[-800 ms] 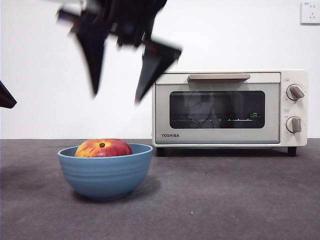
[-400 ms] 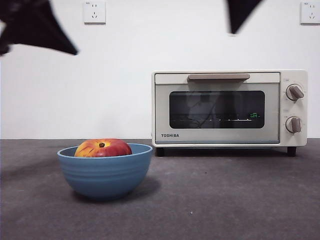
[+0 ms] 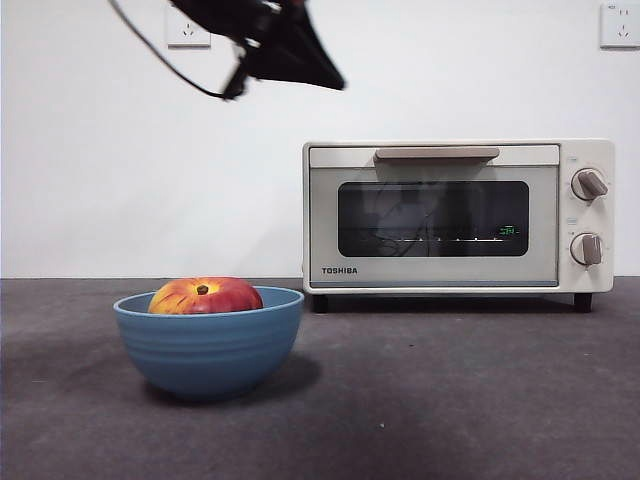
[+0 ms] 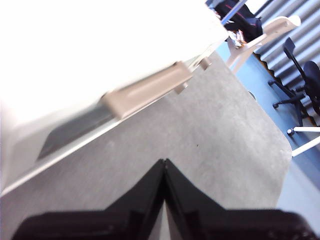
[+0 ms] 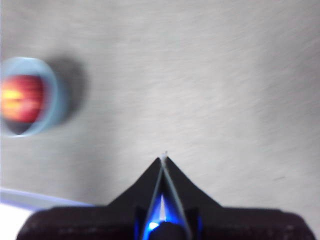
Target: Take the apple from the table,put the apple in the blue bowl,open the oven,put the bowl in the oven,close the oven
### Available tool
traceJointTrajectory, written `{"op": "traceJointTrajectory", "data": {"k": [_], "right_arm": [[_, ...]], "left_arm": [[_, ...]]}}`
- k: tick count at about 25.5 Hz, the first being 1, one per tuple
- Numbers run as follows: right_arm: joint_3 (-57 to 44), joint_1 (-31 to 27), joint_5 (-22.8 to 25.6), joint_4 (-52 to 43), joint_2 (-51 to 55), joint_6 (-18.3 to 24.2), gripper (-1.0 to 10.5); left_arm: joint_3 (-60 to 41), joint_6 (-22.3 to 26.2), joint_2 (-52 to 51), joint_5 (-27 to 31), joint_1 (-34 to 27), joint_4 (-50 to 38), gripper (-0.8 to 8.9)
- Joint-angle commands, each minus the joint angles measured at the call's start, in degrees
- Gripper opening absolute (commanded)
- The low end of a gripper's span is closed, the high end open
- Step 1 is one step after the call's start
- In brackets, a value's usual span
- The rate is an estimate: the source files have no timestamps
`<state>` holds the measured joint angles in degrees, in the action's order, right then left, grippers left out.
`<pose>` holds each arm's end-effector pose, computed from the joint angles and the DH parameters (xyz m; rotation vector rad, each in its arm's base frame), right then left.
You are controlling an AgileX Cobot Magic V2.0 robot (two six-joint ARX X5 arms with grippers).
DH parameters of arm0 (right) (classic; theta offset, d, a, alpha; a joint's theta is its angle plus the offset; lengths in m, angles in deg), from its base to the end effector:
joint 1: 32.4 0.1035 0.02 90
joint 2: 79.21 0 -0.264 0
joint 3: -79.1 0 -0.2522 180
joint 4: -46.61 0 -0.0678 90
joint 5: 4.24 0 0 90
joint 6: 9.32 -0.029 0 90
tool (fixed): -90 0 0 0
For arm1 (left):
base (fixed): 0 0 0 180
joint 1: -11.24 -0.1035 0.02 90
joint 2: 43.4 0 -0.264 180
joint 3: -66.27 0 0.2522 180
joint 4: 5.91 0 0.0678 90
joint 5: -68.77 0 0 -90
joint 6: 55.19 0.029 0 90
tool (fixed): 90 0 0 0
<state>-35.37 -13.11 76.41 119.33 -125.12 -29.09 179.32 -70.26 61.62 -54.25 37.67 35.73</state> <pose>0.1228 0.0480 0.3007 0.2322 1.0003 0.2970 0.3645 -0.1988 0.3427 -0.2670 0.7413 -0.9207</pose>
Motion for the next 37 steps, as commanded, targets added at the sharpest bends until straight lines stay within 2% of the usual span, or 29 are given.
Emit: {"op": "traceJointTrajectory", "data": {"k": [1, 6, 10, 14, 22, 28, 37], "right_arm": [[-2.3, -1.7, -2.4, -0.4, 4.7, -4.0, -0.1], [-4.7, -2.3, -1.1, 3.5, 11.7, -7.0, -0.1], [-5.0, -2.4, -0.5, 6.8, 15.6, -7.1, -0.1], [-5.0, -2.4, -0.5, 8.6, 19.2, -7.6, -0.1], [-5.0, -2.4, -0.7, 10.5, 22.3, -9.8, -0.1], [-5.0, -2.4, -0.7, 10.5, 22.3, -10.1, -0.1], [-5.0, -2.4, -0.8, 10.7, 22.3, -10.1, -0.1]], "left_arm": [[5.7, 0.1, 4.7, 0.1, 1.6, 0.0, -0.05], [16.5, 0.2, 12.5, 4.9, 4.1, 2.5, -0.05], [22.1, 0.3, 17.2, 5.3, 5.1, 3.4, -0.05], [22.4, 1.4, 19.0, 9.2, 5.8, 3.3, -0.05], [22.4, 1.7, 21.0, 12.4, 5.8, 2.9, -0.05], [22.4, 1.6, 21.5, 11.6, 5.9, 3.6, -0.05], [22.4, 1.9, 23.4, 11.6, 6.4, 10.0, -0.05]]}}
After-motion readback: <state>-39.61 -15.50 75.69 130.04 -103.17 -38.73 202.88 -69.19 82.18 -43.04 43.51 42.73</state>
